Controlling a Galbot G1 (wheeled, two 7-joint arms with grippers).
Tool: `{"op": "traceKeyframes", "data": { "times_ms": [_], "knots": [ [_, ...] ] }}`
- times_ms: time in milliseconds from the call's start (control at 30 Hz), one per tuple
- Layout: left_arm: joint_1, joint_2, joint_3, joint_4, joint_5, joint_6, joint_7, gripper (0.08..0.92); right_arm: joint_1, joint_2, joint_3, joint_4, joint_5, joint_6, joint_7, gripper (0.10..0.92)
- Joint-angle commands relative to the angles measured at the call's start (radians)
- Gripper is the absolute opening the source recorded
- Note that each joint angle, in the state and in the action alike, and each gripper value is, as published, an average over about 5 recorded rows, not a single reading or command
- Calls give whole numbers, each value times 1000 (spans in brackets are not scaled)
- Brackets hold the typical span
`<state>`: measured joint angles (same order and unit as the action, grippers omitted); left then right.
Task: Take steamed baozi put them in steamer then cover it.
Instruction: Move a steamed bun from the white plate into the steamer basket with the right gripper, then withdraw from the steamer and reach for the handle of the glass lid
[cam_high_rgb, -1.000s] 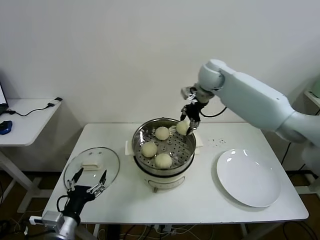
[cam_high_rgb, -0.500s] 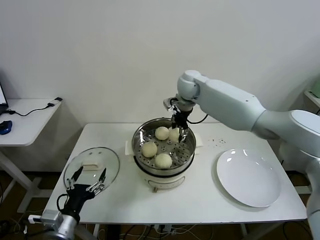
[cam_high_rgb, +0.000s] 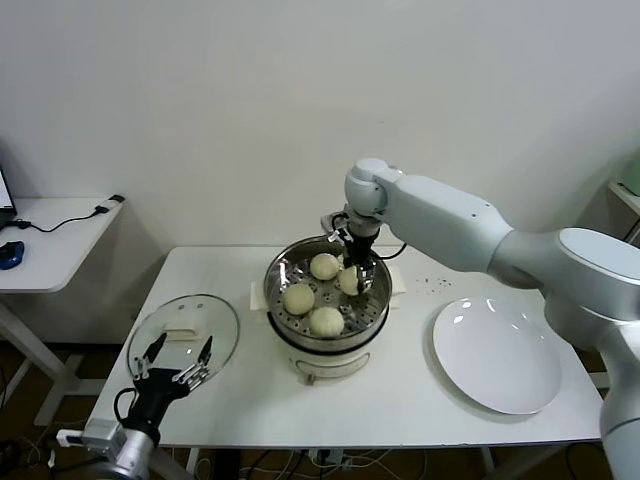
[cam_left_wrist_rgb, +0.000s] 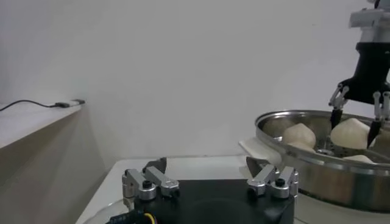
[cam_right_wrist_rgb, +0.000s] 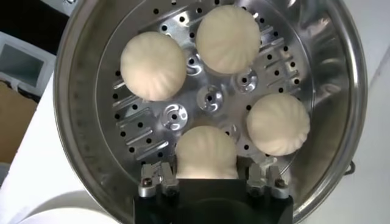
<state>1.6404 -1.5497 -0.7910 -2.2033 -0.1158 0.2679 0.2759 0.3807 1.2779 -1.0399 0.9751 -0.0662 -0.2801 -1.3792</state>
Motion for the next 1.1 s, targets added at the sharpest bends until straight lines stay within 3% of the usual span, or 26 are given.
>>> {"op": "traceKeyframes", "data": {
  "times_ms": [33, 200, 500, 700, 833, 1100],
  "knots": [
    [-2, -1, 1, 3, -1, 0, 0, 823, -4, 9, -10, -5, -2, -7, 21, 717],
    [0, -2, 4, 4, 1, -1, 0, 823, 1, -14, -13, 31, 15, -46, 46, 813],
    [-1, 1, -1, 2, -2, 1, 0, 823, 46, -194, 122, 152, 112, -93, 65, 823],
    [-17, -1, -7, 7, -34, 18, -8, 823, -6, -369, 322, 288, 317, -195, 407, 823],
    [-29, 0, 0, 11, -63, 9, -56, 823, -219, -445, 603, 369, 363, -127, 657, 823],
    [-54, 26, -1, 56, -166, -105, -159, 823, -787, -489, 1249, 579, 442, 37, 955, 823]
  ]
}}
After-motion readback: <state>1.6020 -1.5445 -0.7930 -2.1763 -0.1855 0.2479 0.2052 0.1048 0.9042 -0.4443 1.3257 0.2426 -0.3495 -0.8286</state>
